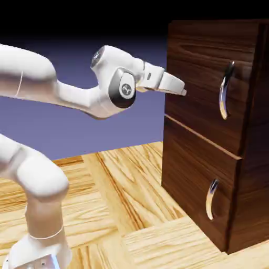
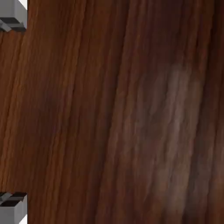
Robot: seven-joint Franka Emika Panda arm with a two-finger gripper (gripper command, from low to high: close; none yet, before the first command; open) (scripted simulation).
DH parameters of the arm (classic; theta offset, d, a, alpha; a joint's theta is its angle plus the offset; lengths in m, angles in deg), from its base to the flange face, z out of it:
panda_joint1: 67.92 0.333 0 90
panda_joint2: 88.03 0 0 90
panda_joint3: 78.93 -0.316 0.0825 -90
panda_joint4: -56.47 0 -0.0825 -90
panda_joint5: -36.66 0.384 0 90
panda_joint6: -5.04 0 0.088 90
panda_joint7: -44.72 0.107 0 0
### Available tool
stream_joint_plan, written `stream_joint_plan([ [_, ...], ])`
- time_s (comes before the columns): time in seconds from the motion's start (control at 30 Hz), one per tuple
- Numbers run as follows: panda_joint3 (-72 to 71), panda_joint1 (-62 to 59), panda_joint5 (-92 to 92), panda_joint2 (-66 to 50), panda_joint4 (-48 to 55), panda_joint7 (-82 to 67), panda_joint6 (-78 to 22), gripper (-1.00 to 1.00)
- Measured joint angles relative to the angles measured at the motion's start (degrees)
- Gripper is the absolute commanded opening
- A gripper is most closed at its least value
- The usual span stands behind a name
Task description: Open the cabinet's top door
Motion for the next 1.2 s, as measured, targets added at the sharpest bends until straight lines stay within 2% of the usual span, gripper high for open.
stream_joint_plan([
  [1.03,37.4,31.0,-77.3,22.9,14.8,44.3,-3.9,0.00],
  [1.2,40.1,37.7,-80.5,22.8,19.2,45.5,-5.9,0.00],
])
